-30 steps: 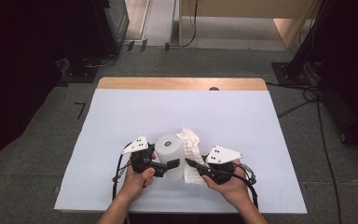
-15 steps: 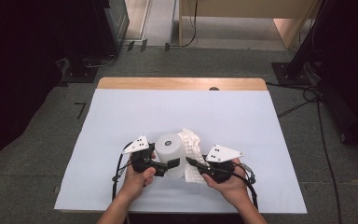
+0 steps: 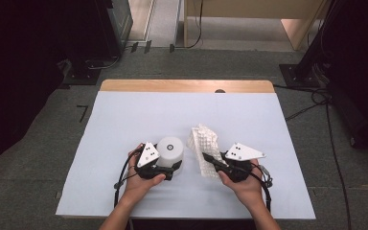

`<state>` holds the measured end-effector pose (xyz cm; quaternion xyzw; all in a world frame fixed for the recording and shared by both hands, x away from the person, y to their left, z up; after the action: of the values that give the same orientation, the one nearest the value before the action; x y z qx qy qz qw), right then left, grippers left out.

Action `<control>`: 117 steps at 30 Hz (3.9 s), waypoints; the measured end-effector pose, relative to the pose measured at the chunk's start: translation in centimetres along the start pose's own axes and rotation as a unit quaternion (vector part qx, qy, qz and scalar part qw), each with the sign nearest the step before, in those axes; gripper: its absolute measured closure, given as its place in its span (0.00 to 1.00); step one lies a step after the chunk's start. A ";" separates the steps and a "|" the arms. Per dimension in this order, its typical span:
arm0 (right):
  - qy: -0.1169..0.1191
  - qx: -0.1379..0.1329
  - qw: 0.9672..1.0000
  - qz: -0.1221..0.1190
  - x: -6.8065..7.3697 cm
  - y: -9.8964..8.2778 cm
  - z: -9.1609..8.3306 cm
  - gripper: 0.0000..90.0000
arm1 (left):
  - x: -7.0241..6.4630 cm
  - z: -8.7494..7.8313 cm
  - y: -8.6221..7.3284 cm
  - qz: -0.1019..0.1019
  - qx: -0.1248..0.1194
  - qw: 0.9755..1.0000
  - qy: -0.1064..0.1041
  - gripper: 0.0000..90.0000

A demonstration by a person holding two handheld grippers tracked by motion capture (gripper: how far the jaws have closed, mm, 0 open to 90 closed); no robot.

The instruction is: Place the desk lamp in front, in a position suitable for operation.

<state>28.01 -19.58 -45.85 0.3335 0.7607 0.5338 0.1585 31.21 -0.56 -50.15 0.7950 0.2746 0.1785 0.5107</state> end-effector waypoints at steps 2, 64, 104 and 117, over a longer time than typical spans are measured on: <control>0.000 0.001 1.000 0.000 -0.1 -0.1 0.0 0.89 | -0.1 0.0 -0.1 0.003 0.002 1.000 0.003 0.08; 0.032 0.019 0.999 -0.029 3.1 -0.5 2.0 0.88 | -1.1 -1.4 2.9 -0.158 -0.057 0.969 -0.181 0.09; -0.028 0.000 1.000 0.010 -0.6 0.1 0.2 0.89 | 0.0 -0.2 1.1 0.027 -0.013 0.999 0.024 0.09; -0.037 0.010 0.999 0.017 -1.4 -0.8 0.0 0.89 | 0.1 -0.4 0.1 -0.026 -0.022 0.995 0.092 0.00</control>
<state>28.80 -20.66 -46.73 0.3679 0.7535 0.5163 0.1742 31.09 -0.26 -49.91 0.7561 0.3370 0.2439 0.5051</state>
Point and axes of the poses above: each handheld gripper's, and its own axes: z roughly forward along the jaws, y roughly out of its top, x roughly to its left, the point moved 7 cm from there along z, roughly forward along the jaws, and after that the axes turned 1 degree about z, right-handed, at the moved point
